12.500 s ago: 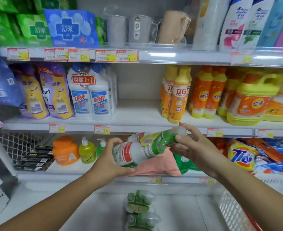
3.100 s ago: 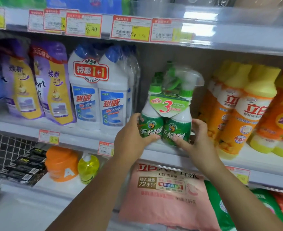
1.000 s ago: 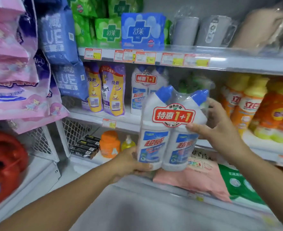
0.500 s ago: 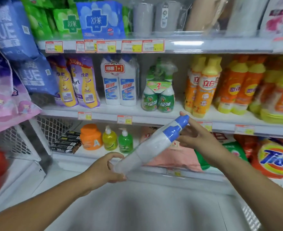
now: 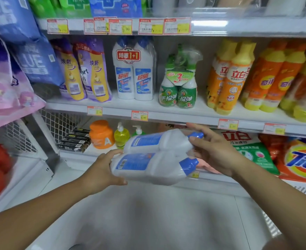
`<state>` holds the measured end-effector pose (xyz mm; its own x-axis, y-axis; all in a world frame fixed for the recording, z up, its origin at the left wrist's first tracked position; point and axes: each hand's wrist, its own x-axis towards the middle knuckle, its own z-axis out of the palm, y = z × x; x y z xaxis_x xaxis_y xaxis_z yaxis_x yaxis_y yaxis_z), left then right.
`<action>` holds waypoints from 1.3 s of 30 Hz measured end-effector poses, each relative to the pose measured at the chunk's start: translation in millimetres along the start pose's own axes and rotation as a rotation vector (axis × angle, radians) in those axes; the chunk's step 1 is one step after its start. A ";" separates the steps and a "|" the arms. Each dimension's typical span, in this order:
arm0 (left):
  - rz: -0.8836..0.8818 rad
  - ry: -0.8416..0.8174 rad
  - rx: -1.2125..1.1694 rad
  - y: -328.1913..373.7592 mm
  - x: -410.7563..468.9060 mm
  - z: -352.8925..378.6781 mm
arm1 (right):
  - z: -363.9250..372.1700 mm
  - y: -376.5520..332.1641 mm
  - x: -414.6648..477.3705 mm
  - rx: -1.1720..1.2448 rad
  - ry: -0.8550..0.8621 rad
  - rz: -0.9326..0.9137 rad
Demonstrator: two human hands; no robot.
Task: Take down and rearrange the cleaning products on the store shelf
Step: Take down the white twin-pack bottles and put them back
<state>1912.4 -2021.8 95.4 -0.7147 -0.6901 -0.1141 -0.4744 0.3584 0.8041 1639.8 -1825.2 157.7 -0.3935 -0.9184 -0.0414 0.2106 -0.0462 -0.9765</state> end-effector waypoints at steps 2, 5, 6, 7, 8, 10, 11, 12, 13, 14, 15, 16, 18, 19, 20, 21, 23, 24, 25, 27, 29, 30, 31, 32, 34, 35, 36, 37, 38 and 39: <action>0.025 -0.043 0.040 -1.9 0.4 0.0 | -2.3 -2.9 -3.9 -0.001 -0.032 0.006; 0.081 -0.067 0.064 8.2 -5.7 5.4 | -8.4 -4.7 -11.1 -0.003 -0.075 0.011; 0.094 -0.053 0.074 9.2 -6.6 7.3 | -9.6 -5.5 -14.2 -0.003 -0.080 0.008; 0.095 -0.042 0.080 11.3 -8.0 8.5 | -9.8 -7.1 -17.7 -0.003 -0.077 0.004; 0.102 -0.035 0.087 12.3 -8.8 9.2 | -9.2 -9.3 -21.8 -0.002 -0.062 -0.001; 0.108 -0.037 0.102 12.5 -9.2 10.3 | -9.1 -12.3 -28.2 -0.015 -0.032 -0.007; 0.105 -0.044 0.104 13.6 -9.1 10.6 | -10.3 -12.8 -30.5 -0.020 -0.028 -0.010; 0.105 -0.054 0.103 14.7 -8.6 11.7 | -10.6 -14.0 -32.7 -0.027 -0.023 -0.011; 0.097 -0.063 0.100 16.3 -8.4 12.9 | -10.7 -14.7 -34.5 -0.037 -0.014 -0.012; 0.086 -0.072 0.093 17.7 -8.0 14.4 | -11.5 -15.1 -35.6 -0.047 0.000 -0.013; 0.071 -0.079 0.073 20.4 -8.6 15.9 | -12.4 -15.0 -36.6 -0.051 0.021 -0.016; 0.056 -0.084 0.047 23.0 -9.2 17.5 | -12.1 -15.3 -37.8 -0.048 0.045 -0.021; -0.001 -0.094 -0.008 24.8 -8.6 20.5 | -11.9 -14.9 -38.6 -0.034 0.101 -0.028; -0.036 -0.092 -0.036 25.3 -7.9 21.5 | -11.9 -14.6 -38.9 -0.025 0.125 -0.028; -0.064 -0.092 -0.066 25.1 -6.9 22.2 | -11.0 -15.3 -39.3 -0.011 0.144 -0.026; -0.085 -0.097 -0.099 24.7 -5.8 22.5 | -10.9 -16.4 -39.0 0.009 0.155 -0.023; -0.131 -0.123 -0.170 26.8 -4.0 22.2 | -13.5 -18.9 -38.1 0.051 0.155 -0.030; -0.146 -0.141 -0.201 28.3 -3.8 21.5 | -15.4 -19.9 -37.8 0.053 0.141 -0.035; -0.163 -0.161 -0.245 29.4 -3.6 21.0 | -17.4 -20.1 -38.0 0.017 0.121 -0.038; -0.203 -0.210 -0.356 29.1 -3.7 19.0 | -21.4 -19.8 -39.0 -0.169 0.102 -0.046; -0.232 -0.241 -0.419 29.3 -4.7 15.3 | -21.8 -21.3 -41.0 -0.378 0.150 -0.061; -0.234 -0.263 -0.436 28.3 -4.1 14.4 | -21.3 -21.9 -41.3 -0.456 0.185 -0.090; -0.233 -0.289 -0.439 28.5 -4.1 14.4 | -21.0 -21.7 -40.4 -0.512 0.219 -0.117; -0.231 -0.312 -0.418 32.2 -4.2 16.0 | -19.6 -20.7 -39.4 -0.541 0.244 -0.128; -0.220 -0.334 -0.293 39.0 -0.7 22.2 | -15.4 -14.6 -36.0 -0.505 0.265 -0.094; -0.228 -0.335 -0.222 43.5 3.6 26.5 | -14.1 -11.2 -32.9 -0.472 0.274 -0.059; -0.247 -0.337 -0.157 46.6 8.6 30.7 | -12.6 -9.9 -29.6 -0.468 0.280 -0.030; -0.265 -0.347 -0.100 45.5 14.0 35.2 | -11.2 -9.2 -26.3 -0.492 0.284 -0.006; -0.278 -0.357 -0.056 43.4 17.6 40.5 | -9.3 -9.4 -24.0 -0.527 0.282 0.013; -0.276 -0.361 -0.020 39.1 21.7 46.6 | -8.1 -8.7 -20.7 -0.561 0.271 0.023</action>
<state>1854.4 -1993.4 97.1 -0.6984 -0.4929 -0.5189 -0.6644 0.1771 0.7261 1638.9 -1802.6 165.3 -0.6234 -0.7806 -0.0444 -0.2513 0.2538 -0.9341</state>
